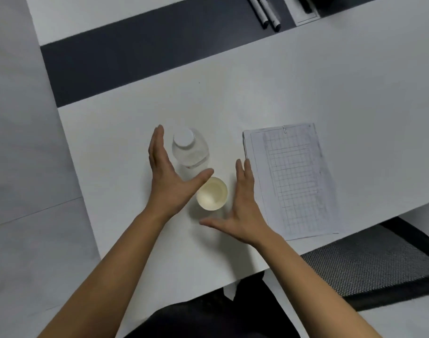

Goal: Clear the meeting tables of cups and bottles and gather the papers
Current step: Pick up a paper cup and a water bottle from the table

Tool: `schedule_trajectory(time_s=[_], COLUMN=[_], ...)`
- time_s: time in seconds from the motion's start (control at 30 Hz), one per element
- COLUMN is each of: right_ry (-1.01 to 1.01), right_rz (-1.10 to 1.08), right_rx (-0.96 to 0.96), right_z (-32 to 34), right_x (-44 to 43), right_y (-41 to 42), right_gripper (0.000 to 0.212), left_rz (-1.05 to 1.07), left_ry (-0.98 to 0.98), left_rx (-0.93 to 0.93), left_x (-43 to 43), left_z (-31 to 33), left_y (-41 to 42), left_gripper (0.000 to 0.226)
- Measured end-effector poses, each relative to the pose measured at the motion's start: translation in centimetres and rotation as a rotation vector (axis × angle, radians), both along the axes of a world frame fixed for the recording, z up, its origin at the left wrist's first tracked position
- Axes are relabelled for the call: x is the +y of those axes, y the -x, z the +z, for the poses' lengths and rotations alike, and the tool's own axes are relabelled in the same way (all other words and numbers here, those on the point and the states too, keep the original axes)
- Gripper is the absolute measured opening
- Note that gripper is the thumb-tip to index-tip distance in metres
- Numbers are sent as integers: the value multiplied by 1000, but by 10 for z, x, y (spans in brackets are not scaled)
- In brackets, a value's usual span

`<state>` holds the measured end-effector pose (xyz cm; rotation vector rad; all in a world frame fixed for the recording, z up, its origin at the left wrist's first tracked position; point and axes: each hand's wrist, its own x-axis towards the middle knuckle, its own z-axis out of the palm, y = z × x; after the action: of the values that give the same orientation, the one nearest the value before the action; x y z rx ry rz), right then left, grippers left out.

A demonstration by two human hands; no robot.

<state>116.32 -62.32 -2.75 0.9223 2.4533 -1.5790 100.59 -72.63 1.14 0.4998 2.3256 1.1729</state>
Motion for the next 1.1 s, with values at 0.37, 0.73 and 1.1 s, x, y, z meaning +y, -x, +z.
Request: schedule_trajectory(time_s=[0.37, 0.73, 1.1], right_ry=[6, -76, 90], right_rz=[-224, -270, 124], right_rx=[45, 330, 403], right_z=[21, 143, 157], right_x=[15, 5, -110], right_y=[-28, -122, -144], right_gripper=[70, 65, 62], left_rz=[180, 464, 1004], left_ry=[-140, -356, -219], left_rx=[-27, 186, 310], left_x=[13, -90, -268], left_z=[30, 150, 171], left_y=[-10, -126, -286], left_gripper=[66, 68, 61])
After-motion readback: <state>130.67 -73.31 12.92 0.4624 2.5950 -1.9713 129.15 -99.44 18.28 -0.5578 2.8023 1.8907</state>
